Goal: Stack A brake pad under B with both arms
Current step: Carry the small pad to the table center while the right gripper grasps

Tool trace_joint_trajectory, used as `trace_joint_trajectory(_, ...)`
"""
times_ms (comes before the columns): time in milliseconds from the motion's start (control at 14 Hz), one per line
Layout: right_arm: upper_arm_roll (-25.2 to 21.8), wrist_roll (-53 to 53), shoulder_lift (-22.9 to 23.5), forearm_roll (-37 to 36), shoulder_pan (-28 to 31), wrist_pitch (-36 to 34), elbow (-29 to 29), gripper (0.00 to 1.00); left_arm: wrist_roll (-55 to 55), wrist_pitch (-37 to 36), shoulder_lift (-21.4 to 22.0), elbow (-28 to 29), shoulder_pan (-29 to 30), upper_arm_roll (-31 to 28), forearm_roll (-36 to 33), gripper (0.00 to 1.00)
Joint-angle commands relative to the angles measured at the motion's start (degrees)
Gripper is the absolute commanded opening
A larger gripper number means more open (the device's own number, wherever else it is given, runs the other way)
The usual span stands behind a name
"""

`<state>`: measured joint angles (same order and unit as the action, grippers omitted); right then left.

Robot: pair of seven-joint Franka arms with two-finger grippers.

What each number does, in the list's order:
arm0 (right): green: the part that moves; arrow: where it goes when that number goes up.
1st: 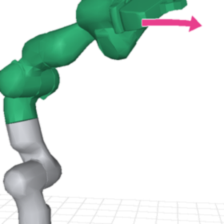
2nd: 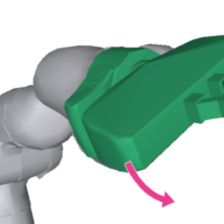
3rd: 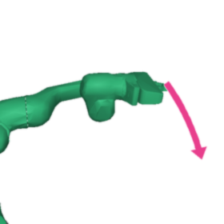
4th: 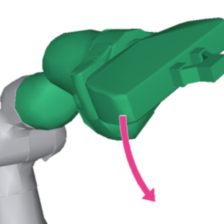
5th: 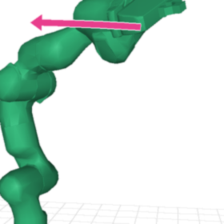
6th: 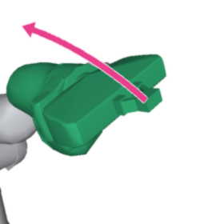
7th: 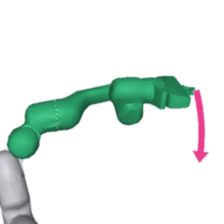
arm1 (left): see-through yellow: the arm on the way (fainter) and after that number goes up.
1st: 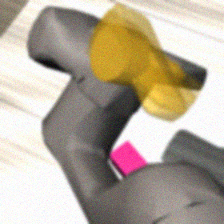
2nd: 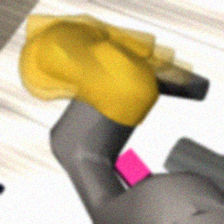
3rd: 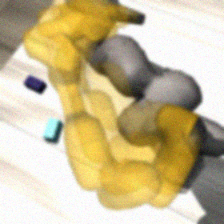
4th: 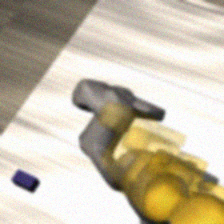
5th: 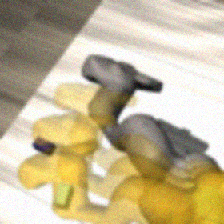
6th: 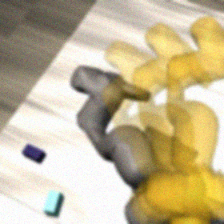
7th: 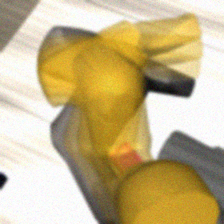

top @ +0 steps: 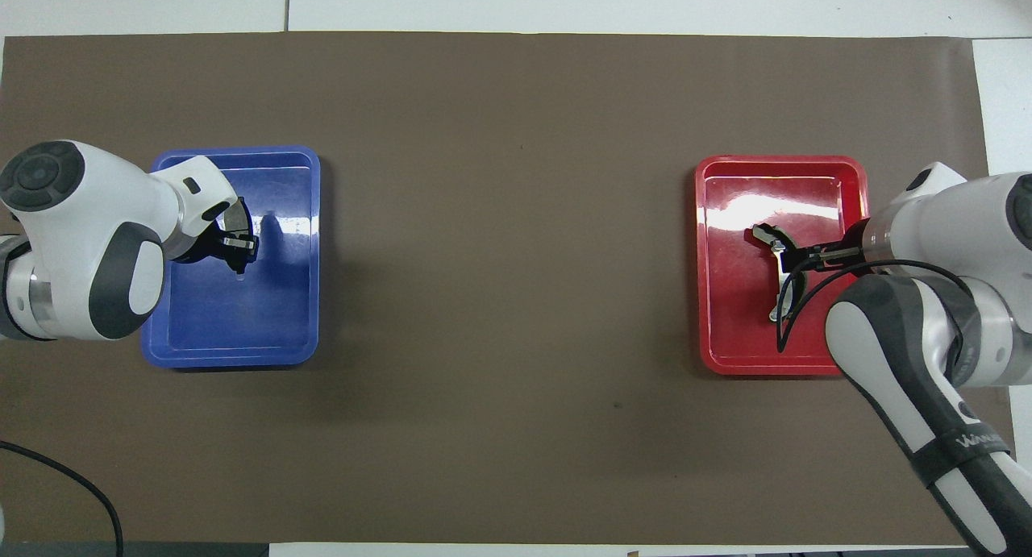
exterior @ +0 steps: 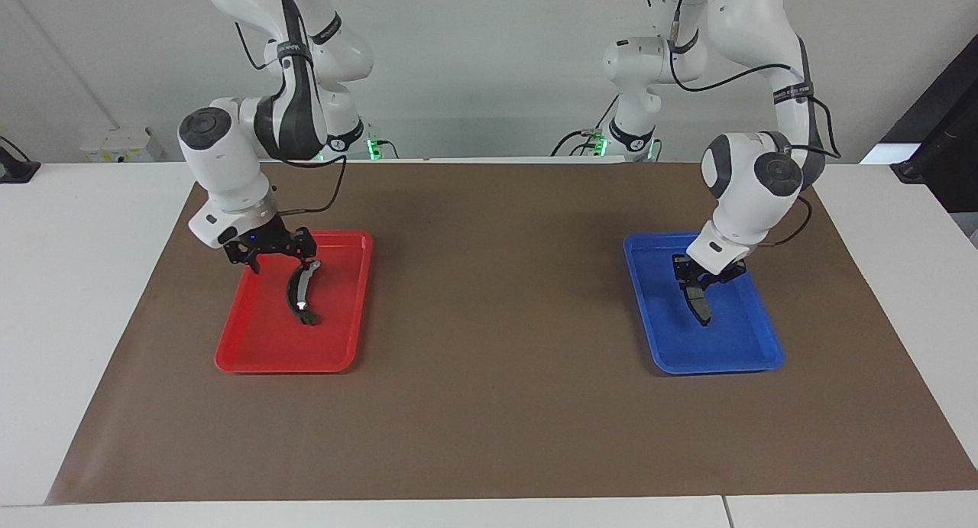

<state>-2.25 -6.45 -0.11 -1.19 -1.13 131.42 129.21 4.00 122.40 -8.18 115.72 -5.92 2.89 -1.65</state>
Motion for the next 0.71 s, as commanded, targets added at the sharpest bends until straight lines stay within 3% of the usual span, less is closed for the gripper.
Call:
trace_joint_trajectory(0, 0.2, -5.7, 0.4, 0.8, 0.8, 4.0, 2.1, 1.0, -1.3, -0.8, -0.4, -2.7, -7.7, -0.2, 0.5, 0.01)
trace_joint_trajectory(357, 0.2, -7.3, 4.7, 2.0, 2.0, 7.4, 2.2, 1.0, -26.9, 11.9, -7.5, -1.5, -25.0, -0.3, 0.5, 0.01)
trace_joint_trajectory(643, 0.2, -6.9, 6.7, 3.5, 1.6, 9.1, 2.2, 1.0, -27.8, 16.5, -12.7, -2.5, -28.8, -0.1, 0.5, 0.01)
